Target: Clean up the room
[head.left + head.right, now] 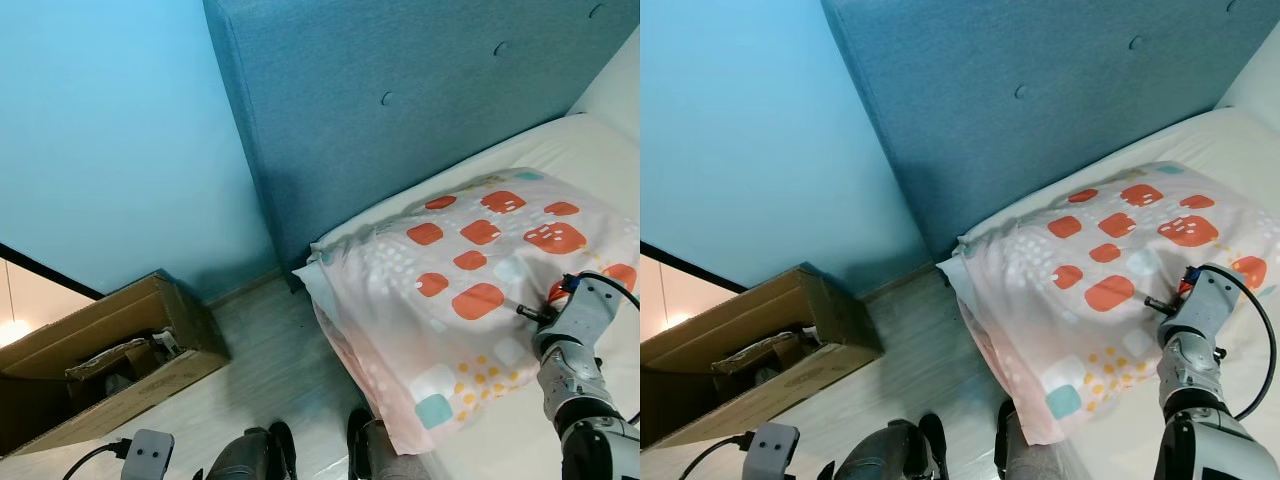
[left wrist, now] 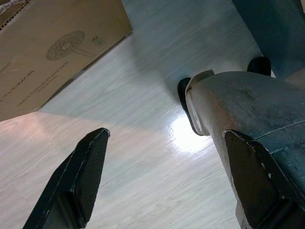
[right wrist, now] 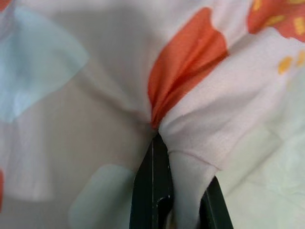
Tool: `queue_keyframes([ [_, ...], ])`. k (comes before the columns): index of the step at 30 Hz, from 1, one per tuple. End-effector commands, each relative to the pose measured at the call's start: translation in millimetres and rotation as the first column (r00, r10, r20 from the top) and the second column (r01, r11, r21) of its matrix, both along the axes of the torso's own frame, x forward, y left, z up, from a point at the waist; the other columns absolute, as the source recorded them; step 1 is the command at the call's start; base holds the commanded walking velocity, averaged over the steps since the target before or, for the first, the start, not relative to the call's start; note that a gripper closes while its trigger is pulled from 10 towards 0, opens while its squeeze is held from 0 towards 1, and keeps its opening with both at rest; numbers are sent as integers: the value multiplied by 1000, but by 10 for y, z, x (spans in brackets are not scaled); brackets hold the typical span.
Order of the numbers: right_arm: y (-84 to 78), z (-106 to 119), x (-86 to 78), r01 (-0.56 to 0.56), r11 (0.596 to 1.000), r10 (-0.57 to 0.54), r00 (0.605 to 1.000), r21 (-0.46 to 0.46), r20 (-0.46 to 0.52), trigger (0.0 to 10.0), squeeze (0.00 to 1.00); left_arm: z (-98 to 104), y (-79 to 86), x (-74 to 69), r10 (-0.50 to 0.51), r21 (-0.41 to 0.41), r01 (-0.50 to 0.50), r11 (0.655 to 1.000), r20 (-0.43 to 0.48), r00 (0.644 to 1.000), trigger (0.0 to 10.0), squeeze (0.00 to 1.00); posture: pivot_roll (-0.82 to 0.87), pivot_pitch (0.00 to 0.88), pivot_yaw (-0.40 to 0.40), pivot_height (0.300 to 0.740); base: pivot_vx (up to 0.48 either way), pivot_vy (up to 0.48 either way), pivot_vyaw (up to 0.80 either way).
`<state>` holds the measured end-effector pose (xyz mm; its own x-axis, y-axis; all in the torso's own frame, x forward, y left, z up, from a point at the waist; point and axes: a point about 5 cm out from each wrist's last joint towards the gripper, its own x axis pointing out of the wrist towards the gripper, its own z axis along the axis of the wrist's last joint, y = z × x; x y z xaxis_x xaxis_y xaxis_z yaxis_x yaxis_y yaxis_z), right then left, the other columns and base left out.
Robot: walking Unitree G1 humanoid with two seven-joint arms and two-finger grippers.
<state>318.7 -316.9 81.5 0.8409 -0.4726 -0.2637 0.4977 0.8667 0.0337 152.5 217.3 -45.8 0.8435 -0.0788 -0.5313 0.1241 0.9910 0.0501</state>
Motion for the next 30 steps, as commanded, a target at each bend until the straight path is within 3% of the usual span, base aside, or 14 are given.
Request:
queue_keyframes([
  [1, 122, -244, -96, -24, 999, 28, 995, 39, -92, 10000, 59, -112, -20, -198, -4, -12, 3, 1000, -83, 997, 10000, 0, 251, 470, 47, 720, 0, 0, 0],
  [2, 122, -244, -96, -24, 999, 28, 995, 39, -92, 10000, 59, -112, -20, -198, -4, -12, 3, 1000, -83, 997, 10000, 0, 251, 470, 47, 720, 0, 0, 0],
  [3, 158, -309, -124, -22, 999, 27, 993, 49, -118, 10000, 565, -113, -27, -196, -4, -12, 3, 1000, -84, 996, 10000, 0, 251, 470, 47, 720, 0, 0, 0],
  [4, 185, -360, -151, -14, 998, 23, 992, 69, -128, 10000, 1000, -117, -34, -191, -4, -13, 3, 1000, -85, 996, 10000, 0, 250, 464, 45, 720, 0, 0, 0],
  [10, 198, -412, -191, 7, 997, 4, 992, 80, -130, 10000, 1000, -128, -41, -145, -2, -13, 1, 1000, -88, 996, 10000, 0, 236, 441, 36, 720, 0, 0, 0],
  [16, 96, -359, -209, 43, 998, -39, 992, 38, -121, 10000, 1000, -161, -49, -30, 12, -13, -13, 1000, -102, 995, 10000, 0, 205, 387, 21, 720, 0, 0, 0],
  [23, -190, -219, -289, 141, 985, -152, 981, -98, -123, 10000, 1000, -226, -64, 67, 29, -10, -31, 999, -144, 989, 10000, 0, 156, 305, 10, 720, 0, 0, 0],
  [27, -249, -186, -308, 165, 981, -177, 978, -106, -108, 10000, 1000, -253, -49, 91, 42, -2, -43, 999, -169, 985, 10000, 0, 139, 281, 9, 720, 0, 0, 0],
  [30, -213, -219, -315, 150, 987, -154, 985, -50, -77, 10000, 1000, -278, -22, 104, 61, 9, -61, 998, -197, 978, 10000, 0, 117, 241, 11, 720, 0, 0, 0],
])
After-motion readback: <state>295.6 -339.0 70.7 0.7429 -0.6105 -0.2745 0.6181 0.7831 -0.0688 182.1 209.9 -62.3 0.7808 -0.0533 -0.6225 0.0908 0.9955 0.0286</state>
